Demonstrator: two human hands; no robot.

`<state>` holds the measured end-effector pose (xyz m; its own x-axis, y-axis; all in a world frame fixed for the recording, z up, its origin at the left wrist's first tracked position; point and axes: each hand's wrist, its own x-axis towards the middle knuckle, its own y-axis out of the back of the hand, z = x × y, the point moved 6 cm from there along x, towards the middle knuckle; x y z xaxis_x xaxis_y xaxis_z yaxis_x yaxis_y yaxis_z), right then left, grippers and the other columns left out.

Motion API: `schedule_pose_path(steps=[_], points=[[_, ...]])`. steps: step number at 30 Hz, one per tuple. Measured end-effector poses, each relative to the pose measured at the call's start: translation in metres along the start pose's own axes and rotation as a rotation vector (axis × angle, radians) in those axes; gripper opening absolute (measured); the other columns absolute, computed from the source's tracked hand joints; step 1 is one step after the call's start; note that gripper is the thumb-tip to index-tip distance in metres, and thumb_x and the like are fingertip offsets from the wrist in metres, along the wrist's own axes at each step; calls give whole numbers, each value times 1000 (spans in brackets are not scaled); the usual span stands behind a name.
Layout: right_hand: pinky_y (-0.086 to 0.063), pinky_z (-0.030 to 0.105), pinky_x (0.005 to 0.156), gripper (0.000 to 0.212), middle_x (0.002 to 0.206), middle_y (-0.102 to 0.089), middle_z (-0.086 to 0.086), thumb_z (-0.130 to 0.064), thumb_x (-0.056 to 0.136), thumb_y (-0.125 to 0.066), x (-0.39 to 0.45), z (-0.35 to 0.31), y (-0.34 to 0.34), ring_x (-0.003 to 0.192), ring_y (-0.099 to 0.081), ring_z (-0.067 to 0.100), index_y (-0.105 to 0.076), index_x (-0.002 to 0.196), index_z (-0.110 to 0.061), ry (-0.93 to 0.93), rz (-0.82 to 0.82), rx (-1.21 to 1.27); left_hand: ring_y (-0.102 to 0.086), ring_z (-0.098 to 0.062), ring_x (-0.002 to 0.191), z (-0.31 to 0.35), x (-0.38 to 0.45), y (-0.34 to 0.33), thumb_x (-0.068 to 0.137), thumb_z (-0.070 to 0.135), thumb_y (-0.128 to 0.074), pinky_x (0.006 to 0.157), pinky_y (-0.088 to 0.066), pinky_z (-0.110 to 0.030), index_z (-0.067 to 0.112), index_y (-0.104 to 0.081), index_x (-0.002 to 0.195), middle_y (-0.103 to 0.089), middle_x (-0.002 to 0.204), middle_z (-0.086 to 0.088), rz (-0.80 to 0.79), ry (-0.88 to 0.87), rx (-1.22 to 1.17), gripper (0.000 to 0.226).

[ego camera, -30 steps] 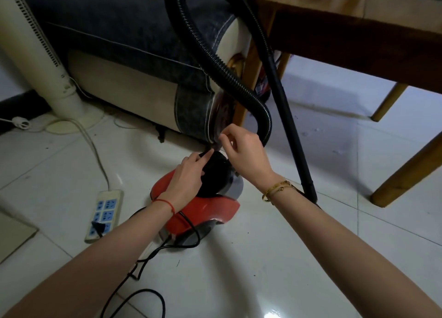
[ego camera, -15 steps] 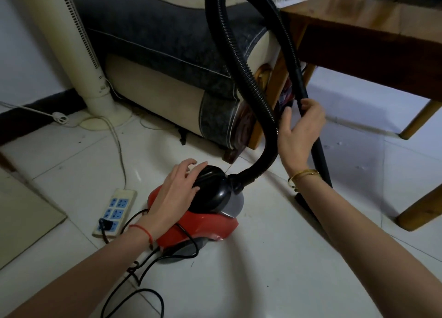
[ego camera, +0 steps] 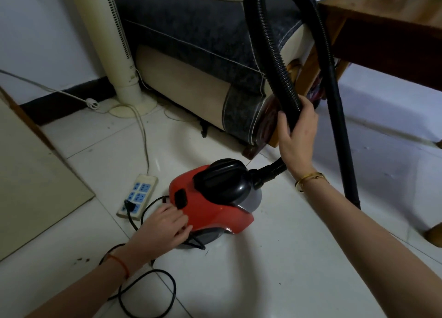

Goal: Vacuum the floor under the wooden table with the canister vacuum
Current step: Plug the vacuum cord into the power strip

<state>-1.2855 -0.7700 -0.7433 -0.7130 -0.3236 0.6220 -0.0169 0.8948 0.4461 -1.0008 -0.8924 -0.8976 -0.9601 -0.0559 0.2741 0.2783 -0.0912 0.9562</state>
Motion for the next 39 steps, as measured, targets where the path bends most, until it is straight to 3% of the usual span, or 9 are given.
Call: schedule_pose_path(steps=[5,8,9,11,15,22,25,30,39], points=[[-43,40,98,46,124,-49,0,-35,94,-47,0,0,-3,114,-45,15,-36,135,-20,6,9,4,-41,-8,46,-50,-39,-4,82,29,-51,50,-33,-18,21,-36,52,-39,49,9,-149,390,-181,34],[-42,40,100,46,125,-49,-1,-36,94,-48,-1,-2,-4,115,-45,14,-36,136,-20,12,6,1,-54,-14,64,-61,-34,-2,89,12,-53,57,-47,-27,16,-50,72,-52,72,3,-38,630,-188,18],[-42,39,100,47,126,-48,-2,-37,94,-47,-1,-3,-4,116,-45,13,-36,136,-20,12,2,0,-55,-15,73,-58,-26,0,91,8,-52,64,-48,-29,14,-54,84,-54,83,1,38,644,-198,9],[-40,38,103,47,128,-47,-2,-40,96,-44,-2,-2,-2,119,-43,11,-35,138,-20,9,-6,9,-54,-15,91,-48,-9,0,93,8,-46,79,-48,-31,12,-56,108,-53,104,1,136,653,-271,19],[-33,41,109,44,135,-45,-1,-38,102,-31,3,3,9,127,-39,11,-36,140,-19,-17,25,54,-49,-22,122,-42,0,-18,93,16,-39,103,-42,-36,4,-46,137,-50,136,-8,66,678,-266,47],[-28,22,106,46,137,-42,2,-31,99,-38,49,42,58,123,-37,8,-36,140,-10,-200,177,-21,-47,-23,127,-34,2,-28,93,9,-48,105,-38,-32,5,-48,138,-45,144,-8,16,711,-301,46],[-25,37,115,55,145,-36,13,-29,97,-46,76,71,69,135,-31,26,-31,143,-4,-285,73,-215,-48,-24,127,-32,4,-30,93,7,-48,105,-38,-33,3,-49,138,-45,144,-10,18,727,-307,45],[-29,45,112,62,145,-37,16,-31,93,-53,97,105,61,135,-33,34,-30,143,-4,-360,-117,-333,-47,-21,126,-33,3,-34,92,6,-47,106,-38,-33,4,-47,139,-45,144,-7,14,732,-313,47],[-48,51,94,56,131,-49,18,-27,90,-55,102,130,39,112,-55,37,-35,138,-6,-451,-209,-293,-57,-29,116,-31,5,-35,85,-5,-56,99,-41,-34,-3,-57,129,-56,132,-15,72,716,-283,44]])
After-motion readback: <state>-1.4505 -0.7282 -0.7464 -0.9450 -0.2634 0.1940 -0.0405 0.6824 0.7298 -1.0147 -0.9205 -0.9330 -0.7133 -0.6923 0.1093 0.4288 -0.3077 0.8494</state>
